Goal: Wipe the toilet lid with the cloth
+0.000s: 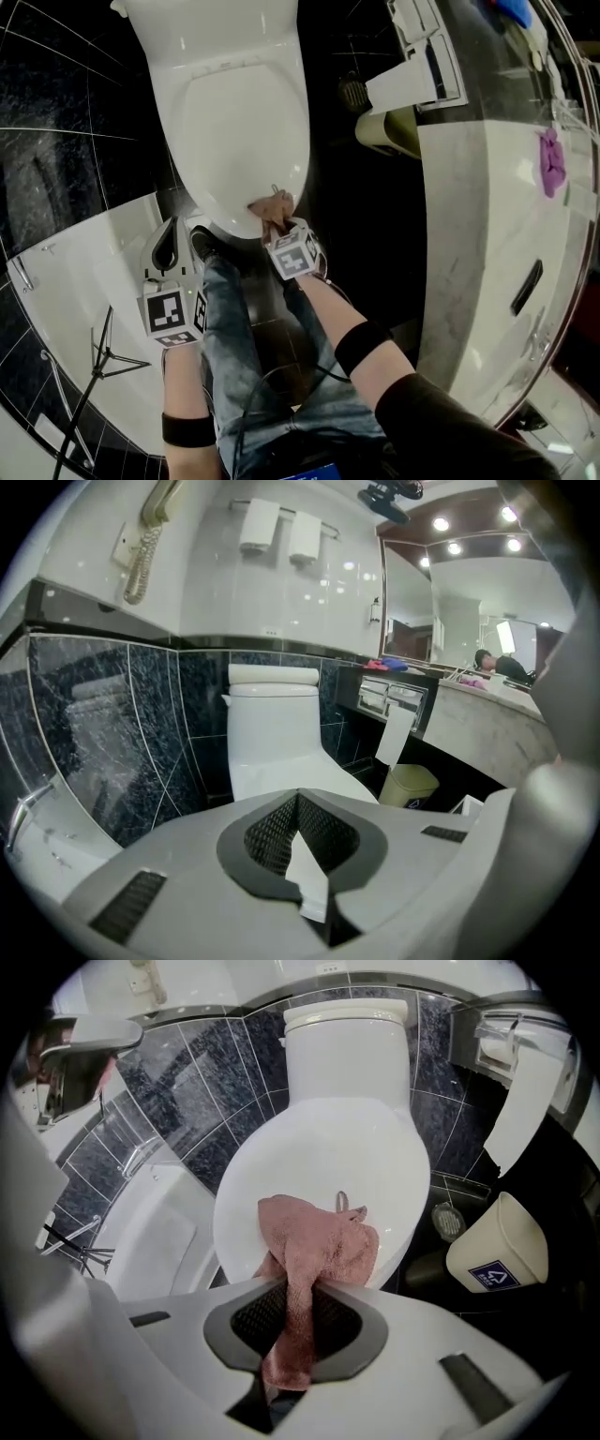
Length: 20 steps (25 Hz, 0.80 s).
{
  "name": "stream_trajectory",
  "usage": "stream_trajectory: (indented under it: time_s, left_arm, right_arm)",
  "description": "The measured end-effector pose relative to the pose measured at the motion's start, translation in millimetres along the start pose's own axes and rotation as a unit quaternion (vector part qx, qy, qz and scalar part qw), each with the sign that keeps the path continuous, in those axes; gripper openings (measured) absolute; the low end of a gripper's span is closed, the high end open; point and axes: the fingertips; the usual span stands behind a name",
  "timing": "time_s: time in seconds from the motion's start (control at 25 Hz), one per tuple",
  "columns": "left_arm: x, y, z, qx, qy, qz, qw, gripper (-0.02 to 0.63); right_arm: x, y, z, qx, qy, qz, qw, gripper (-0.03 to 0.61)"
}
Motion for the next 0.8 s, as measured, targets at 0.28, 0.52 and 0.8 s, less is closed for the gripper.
stream_trajectory:
  time_s: [0.28,0.52,0.8]
  left_arm:
    - [18.6,-8.3,18.9,0.016,0.025,-0.006,0.9995,0.000]
    - [25.4,-9.2,39.8,0.025,0.033,-0.014,0.9990,0.000]
    - [2.5,25.5,59.4,0.003,0.011,-0.007,0.9999,0.000]
  right_arm:
    - [1.5,-3.8,39.0,0.036,0.021,0.009,0.999,0.075]
    - [18.2,92.7,16.9,0.049,-0.008,-0.072,0.996,0.075]
    - [7.3,282.5,-20.0,0.158,-0.058,-0.167,0.971,0.077]
Point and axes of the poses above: the fingertips, and each gripper's own axes: x backward along the fingers, z to its left, y out of its top, and after that the axes turned 12 degrees about -y, right-handed
